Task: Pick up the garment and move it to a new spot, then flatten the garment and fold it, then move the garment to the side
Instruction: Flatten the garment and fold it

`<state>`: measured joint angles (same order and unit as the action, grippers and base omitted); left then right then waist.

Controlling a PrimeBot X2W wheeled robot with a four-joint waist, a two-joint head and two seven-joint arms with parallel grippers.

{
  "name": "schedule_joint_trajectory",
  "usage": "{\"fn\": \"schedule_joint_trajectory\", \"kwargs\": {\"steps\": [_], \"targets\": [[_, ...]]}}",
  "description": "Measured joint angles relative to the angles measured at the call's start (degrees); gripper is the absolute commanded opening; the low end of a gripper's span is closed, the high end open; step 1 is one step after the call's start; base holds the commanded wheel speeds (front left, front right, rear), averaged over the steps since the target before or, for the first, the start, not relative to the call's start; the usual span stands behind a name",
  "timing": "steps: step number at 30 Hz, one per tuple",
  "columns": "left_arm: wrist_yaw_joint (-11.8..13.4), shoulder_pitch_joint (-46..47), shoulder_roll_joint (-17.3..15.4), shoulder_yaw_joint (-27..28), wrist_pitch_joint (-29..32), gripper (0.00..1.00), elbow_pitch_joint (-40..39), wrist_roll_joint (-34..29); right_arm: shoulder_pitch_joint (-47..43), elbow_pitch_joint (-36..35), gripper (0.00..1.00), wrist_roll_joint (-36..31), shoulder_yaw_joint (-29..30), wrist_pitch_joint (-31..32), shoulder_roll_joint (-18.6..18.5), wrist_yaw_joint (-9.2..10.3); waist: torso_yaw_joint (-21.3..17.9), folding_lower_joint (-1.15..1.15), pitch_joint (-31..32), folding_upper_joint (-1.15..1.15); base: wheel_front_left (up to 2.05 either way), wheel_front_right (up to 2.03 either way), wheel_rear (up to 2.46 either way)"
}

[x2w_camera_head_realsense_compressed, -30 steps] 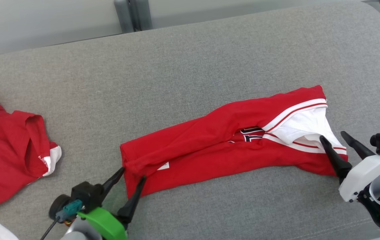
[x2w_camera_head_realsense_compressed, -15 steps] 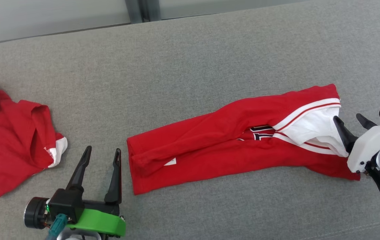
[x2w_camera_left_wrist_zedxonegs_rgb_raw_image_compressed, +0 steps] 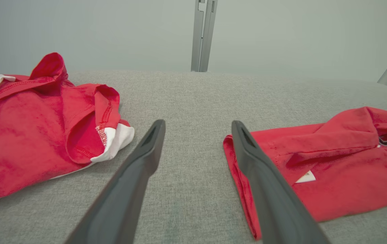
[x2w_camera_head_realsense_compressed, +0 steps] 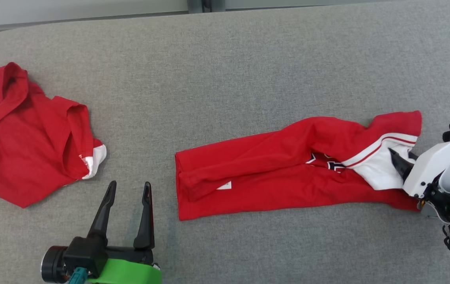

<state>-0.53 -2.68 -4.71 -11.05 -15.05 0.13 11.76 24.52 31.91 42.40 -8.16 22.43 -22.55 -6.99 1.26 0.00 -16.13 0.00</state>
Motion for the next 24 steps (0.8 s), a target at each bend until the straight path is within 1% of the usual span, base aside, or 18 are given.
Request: {"fn": "schedule_joint_trajectory", "kwargs": {"steps": [3, 5, 6, 9, 11, 14, 17, 20, 22, 24], "targets": [[-1.27, -0.59, 0.86, 1.01, 0.00, 1.00, 0.13, -0.40, -2.27, -2.12, 0.00, 7.00, -0.26, -0.42, -1.01, -0.49, 0.22, 0.00, 0.93, 0.00, 0.00, 0.00, 0.00], [-1.98, -0.92, 1.29, 1.41, 0.00, 1.00, 0.30, -0.44, -3.59, -1.87, 0.00, 11.72, 1.42, 0.21, -2.59, -0.57, 0.28, 0.00, 1.56, 0.00, 0.00, 0.00, 0.00], [-2.35, -1.22, 1.45, 1.41, 0.00, 1.00, 0.41, -0.55, -4.23, -1.34, 0.00, 13.15, 2.64, 0.43, -4.27, -0.57, 0.33, 0.00, 1.92, 0.00, 0.00, 0.00, 0.00], [-3.26, -1.87, 1.64, 1.56, 0.00, 1.00, 0.93, -0.54, -5.17, 1.27, 0.00, 14.41, 6.81, 0.75, -10.73, -0.54, 0.57, 0.00, 2.76, 0.00, 0.00, 0.00, 0.00], [-3.81, -2.35, 1.72, 1.77, 0.00, 1.00, 1.21, -0.44, -5.37, 3.45, 0.00, 14.93, 10.25, 0.76, -14.34, -0.49, 0.82, 0.00, 3.20, 0.00, 0.00, 0.00, 0.00], [-4.53, -2.65, 1.74, 1.88, 0.00, 1.00, 1.57, -0.18, -5.46, 6.23, 0.00, 14.90, 14.70, 0.71, -18.56, -0.49, 1.46, 0.00, 3.44, 0.00, 0.00, 0.00, 0.00], [-4.85, -2.84, 1.77, 2.22, 0.00, 1.00, 1.66, 0.26, -5.53, 6.25, 0.00, 14.81, 18.01, 1.54, -21.32, -0.48, 2.05, 0.00, 3.60, 0.00, 0.00, 0.00, 0.00], [-4.99, -2.98, 1.77, 2.72, 0.00, 1.00, 1.83, 1.68, -6.16, 2.29, 0.00, 14.01, 18.70, 4.08, -23.15, -0.48, 2.38, 0.00, 3.73, 0.00, 0.00, 0.00, 0.00], [-4.93, -3.14, 1.78, 2.63, 0.00, 1.00, 1.87, 2.14, -6.80, -2.78, 0.00, 14.51, 18.16, 6.35, -22.95, -0.47, 2.39, 0.00, 3.96, 0.00, 0.00, 0.00, 0.00], [-4.41, -3.45, 1.79, 2.45, 0.00, 1.00, 1.85, 3.16, -8.23, -11.29, 0.00, 15.26, 15.56, 8.95, -21.74, -0.48, 2.28, 0.00, 4.39, 0.00, 0.00, 0.00, 0.00]]}}
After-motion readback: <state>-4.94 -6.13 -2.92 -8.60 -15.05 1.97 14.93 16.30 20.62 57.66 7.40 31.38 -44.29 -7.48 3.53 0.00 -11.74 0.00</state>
